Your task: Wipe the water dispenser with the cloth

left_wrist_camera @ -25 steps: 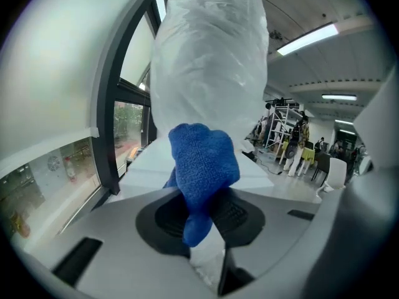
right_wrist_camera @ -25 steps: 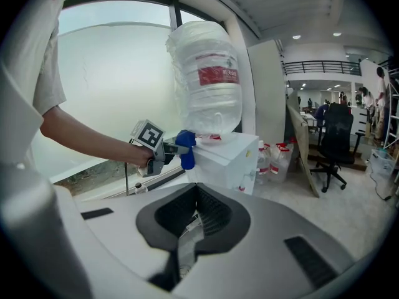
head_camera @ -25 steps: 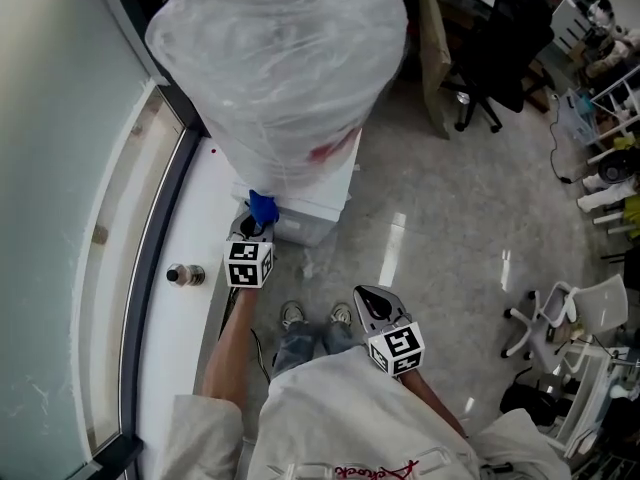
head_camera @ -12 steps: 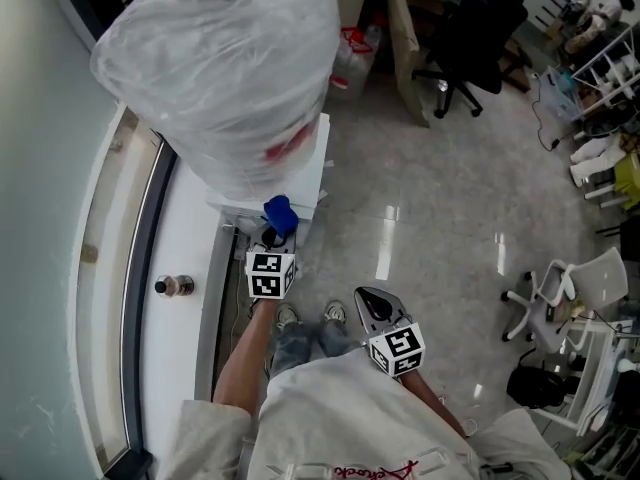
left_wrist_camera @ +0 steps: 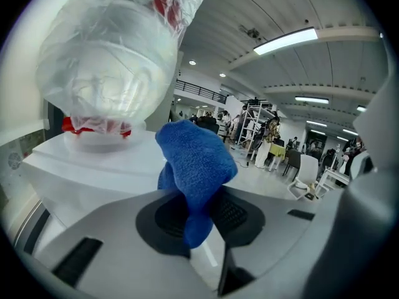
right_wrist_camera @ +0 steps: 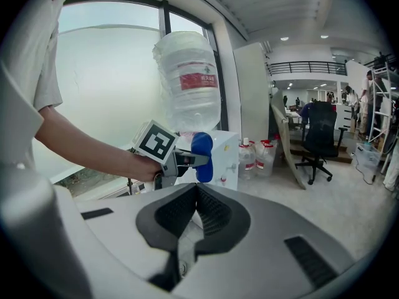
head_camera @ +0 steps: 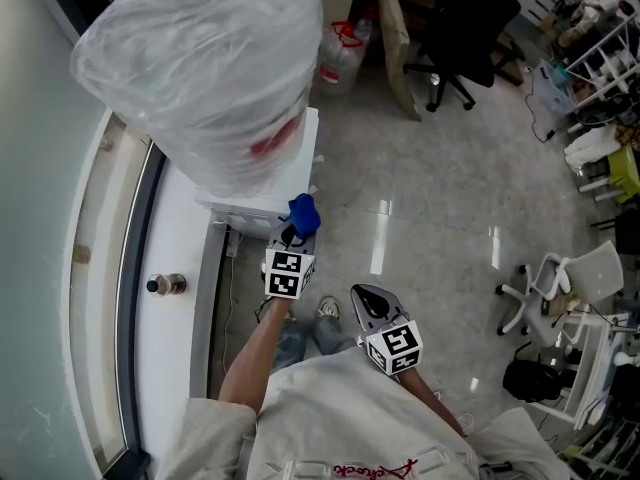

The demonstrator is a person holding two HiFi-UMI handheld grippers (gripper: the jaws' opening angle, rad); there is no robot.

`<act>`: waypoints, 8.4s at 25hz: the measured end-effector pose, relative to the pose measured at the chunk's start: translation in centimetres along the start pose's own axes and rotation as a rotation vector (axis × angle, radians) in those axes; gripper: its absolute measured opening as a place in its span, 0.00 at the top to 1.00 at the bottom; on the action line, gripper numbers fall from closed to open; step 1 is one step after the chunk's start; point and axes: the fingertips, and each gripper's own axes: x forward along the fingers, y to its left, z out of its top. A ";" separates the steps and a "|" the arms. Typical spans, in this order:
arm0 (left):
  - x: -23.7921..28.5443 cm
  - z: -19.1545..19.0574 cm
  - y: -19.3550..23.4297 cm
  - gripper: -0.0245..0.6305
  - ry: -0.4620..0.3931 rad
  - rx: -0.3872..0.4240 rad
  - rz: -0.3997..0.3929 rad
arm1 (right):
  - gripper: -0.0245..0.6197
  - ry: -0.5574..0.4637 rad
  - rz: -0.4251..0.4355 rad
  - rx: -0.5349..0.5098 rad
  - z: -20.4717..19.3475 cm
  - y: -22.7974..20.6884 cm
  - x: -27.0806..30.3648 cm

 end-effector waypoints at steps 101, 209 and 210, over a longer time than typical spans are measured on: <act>-7.3 -13.1 28.0 0.82 0.195 -0.021 0.352 | 0.94 0.173 0.107 -0.049 -4.1 5.5 2.7; 1.5 -5.7 0.5 0.82 0.051 0.190 0.076 | 0.94 0.068 0.135 -0.011 -4.9 -0.7 -1.4; 1.3 -5.6 0.5 0.82 0.048 0.182 0.078 | 0.94 0.065 0.135 -0.011 -4.9 -0.8 -1.5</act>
